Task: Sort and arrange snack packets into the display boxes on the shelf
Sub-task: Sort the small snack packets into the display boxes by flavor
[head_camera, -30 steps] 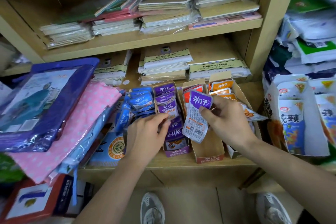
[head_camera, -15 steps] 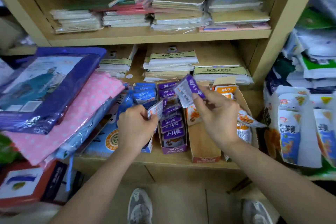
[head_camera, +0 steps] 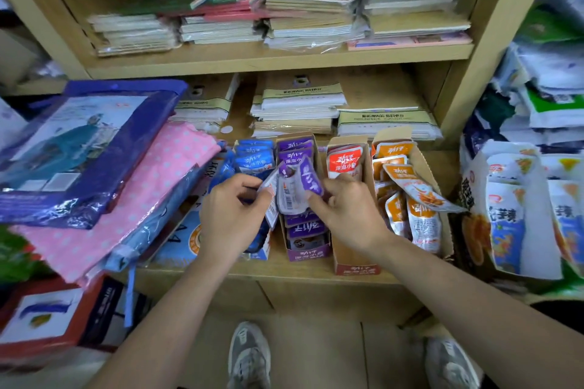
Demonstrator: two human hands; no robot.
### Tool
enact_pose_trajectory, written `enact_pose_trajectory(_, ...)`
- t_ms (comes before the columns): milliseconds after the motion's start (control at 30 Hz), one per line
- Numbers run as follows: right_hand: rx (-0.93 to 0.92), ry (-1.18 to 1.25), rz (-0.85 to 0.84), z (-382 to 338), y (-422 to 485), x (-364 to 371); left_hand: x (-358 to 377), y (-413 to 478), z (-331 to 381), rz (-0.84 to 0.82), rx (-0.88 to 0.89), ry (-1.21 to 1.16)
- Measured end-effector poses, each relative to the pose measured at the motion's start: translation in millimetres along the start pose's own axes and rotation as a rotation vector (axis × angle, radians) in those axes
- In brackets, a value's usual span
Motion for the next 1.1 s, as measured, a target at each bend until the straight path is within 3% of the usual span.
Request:
enact_pose_trajectory(133, -0.068, -0.012, 0.227, -11.5, 1.0, -24.0, -0.9, 0.3, -3.1, 0.058, 0.076, -0.057)
enact_pose_trajectory(267, 0.019, 0.001, 0.102, -18.5, 16.4, -33.0, -1.8, -0.9, 1.4, 0.114, 0.171, 0.024)
enact_pose_trajectory(433, 0.097, -0.048, -0.124, -23.7, 24.6, -19.2, -1.7, 1.5, -0.5, 0.079, 0.127, -0.099)
enact_pose_trajectory(733, 0.192, 0.274, 0.052, -20.9, 30.1, -14.3, 6.4, -0.3, -7.9, -0.118, 0.012, -0.265)
enact_pose_trajectory(1100, 0.042, -0.023, -0.136, -18.1, 20.0, 22.9, 4.5, 1.4, -13.1, -0.051, -0.021, -0.275)
Point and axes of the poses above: each hand's wrist, its own y-axis towards the middle knuckle, its own x-axis out of the palm, z = x × y, the point moved 4 cm from there along y, towards the middle knuckle, and after that the axes turned 7 degrees about y, right-handed, at the moved point
